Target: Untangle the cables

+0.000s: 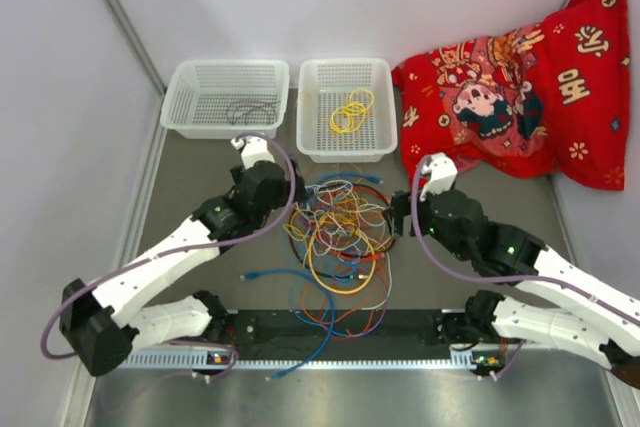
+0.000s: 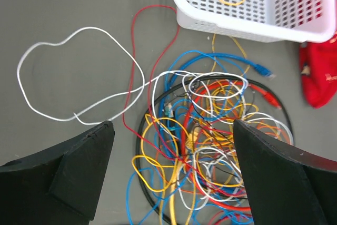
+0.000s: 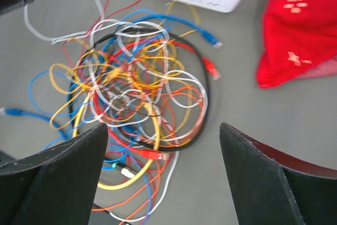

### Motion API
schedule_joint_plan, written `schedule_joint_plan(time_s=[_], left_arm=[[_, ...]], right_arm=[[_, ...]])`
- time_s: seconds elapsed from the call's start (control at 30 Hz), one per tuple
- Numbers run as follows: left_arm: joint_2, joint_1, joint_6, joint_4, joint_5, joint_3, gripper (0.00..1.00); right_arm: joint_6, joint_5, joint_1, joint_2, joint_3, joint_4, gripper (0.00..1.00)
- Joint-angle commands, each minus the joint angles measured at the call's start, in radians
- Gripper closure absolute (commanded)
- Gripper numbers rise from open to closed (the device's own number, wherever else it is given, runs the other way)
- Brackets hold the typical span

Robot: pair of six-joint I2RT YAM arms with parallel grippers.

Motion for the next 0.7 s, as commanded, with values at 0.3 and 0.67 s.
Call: schedule_joint_plan(time_s=[0.3,0.67], left_arm=[[-0.115,0.004,-0.197,-0.032,0.119,-0.132,0.02],[-0.189,0.004,-0.215,-0.107,0.133,-0.147,0.03]], right_arm=[[-0.025,-0.352,0.011,0.434,-0.078,0.426,0.20],[-0.049,-0.372,0.011,0.756,0.045,0.540,0.20]])
